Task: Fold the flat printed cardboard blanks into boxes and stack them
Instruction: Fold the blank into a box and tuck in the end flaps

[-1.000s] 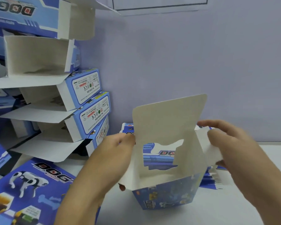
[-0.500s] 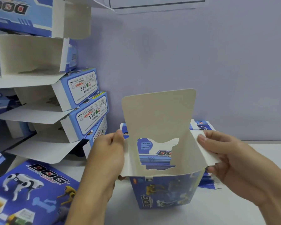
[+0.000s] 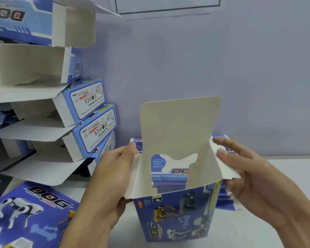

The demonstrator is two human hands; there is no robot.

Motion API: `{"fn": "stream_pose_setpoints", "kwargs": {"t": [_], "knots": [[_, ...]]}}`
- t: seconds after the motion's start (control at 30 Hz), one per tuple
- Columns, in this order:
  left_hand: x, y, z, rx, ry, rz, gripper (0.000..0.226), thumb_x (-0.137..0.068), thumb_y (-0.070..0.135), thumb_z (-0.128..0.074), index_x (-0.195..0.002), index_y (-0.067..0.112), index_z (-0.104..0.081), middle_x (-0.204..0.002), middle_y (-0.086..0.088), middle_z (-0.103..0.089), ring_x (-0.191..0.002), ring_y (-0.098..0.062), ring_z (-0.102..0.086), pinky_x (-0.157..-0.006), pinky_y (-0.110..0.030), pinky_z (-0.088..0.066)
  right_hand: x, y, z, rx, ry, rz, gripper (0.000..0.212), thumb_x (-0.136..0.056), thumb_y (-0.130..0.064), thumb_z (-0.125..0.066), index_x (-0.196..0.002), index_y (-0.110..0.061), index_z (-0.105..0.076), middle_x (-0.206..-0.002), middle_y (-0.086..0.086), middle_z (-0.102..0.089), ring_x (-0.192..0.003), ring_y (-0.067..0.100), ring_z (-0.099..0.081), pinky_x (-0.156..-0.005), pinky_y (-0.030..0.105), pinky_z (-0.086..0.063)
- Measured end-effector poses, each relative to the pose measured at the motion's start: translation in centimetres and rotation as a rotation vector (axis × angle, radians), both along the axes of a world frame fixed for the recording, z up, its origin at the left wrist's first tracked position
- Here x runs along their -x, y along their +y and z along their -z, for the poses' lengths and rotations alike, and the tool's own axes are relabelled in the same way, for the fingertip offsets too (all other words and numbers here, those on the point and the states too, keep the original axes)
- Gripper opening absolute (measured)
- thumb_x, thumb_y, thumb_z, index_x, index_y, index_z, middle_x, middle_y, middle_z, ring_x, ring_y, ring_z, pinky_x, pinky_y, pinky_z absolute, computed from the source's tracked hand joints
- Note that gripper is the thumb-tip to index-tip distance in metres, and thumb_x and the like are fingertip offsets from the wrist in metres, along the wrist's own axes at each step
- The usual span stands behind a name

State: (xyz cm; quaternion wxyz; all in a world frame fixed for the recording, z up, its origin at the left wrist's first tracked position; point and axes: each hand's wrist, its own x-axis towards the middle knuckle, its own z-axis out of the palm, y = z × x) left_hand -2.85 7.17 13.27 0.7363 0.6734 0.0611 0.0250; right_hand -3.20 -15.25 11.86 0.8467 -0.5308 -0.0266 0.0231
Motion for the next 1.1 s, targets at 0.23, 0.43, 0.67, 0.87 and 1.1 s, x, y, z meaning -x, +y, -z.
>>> {"fn": "stream_pose_setpoints", "kwargs": {"t": [0.23,0.43,0.67,0.87,1.1], "knots": [[-2.0,0.6,3.1,-0.144,0.072,-0.107,0.031,-0.102,0.034,-0.05,-0.082,0.014,-0.062,-0.05,0.005,-0.065,-0.042,-0.008,-0.063,-0.036,-0.018,-0.039,-0.9,0.5,1.5,0.2,0.098,0.005,0.032,-0.091,-0.004,-0.061,-0.119,-0.019,-0.066,-0.097,0.018,-0.076,-0.065,0.025,-0.07,-0.045,0.024,-0.051],[-1.7,1.8,1.9,-0.467,-0.254,-0.072,0.017,-0.096,0.019,-0.06,-0.097,0.035,-0.064,-0.09,0.01,-0.069,-0.076,0.012,-0.063,-0.047,-0.004,-0.042,-1.0,0.6,1.5,0.456,0.026,0.103,0.026,-0.094,-0.008,-0.059,-0.106,-0.026,-0.073,-0.082,0.011,-0.075,-0.053,0.023,-0.062,-0.044,0.023,-0.048],[0.3,0.8,-0.6,-0.334,-0.528,0.188,0.02,-0.086,0.051,-0.067,-0.099,0.035,-0.073,-0.095,0.019,-0.076,-0.09,0.004,-0.07,-0.07,-0.005,-0.049,-0.1,0.6,0.2,0.77,-0.046,0.103,0.021,-0.086,-0.05,-0.059,-0.099,-0.039,-0.072,-0.081,-0.006,-0.074,-0.06,0.021,-0.061,-0.052,0.024,-0.05],[0.4,0.1,-0.7,-0.392,-0.564,0.2,0.023,-0.081,0.043,-0.055,-0.091,0.035,-0.074,-0.087,0.02,-0.076,-0.086,0.003,-0.071,-0.071,-0.008,-0.051,0.4,0.7,-0.9,0.777,-0.435,0.331,0.038,-0.073,-0.064,-0.052,-0.097,-0.041,-0.071,-0.095,-0.014,-0.072,-0.09,-0.003,-0.066,-0.062,0.007,-0.045],[1.2,0.4,-1.6,-0.486,-0.665,0.104,0.025,-0.074,0.05,-0.06,-0.088,0.036,-0.075,-0.088,0.023,-0.074,-0.089,0.005,-0.069,-0.075,-0.013,-0.053,0.7,2.0,-1.5,0.608,-0.613,0.38,0.022,-0.082,-0.041,-0.061,-0.077,-0.021,-0.069,-0.07,-0.002,-0.068,-0.064,0.012,-0.064,-0.062,0.012,-0.048]]}}
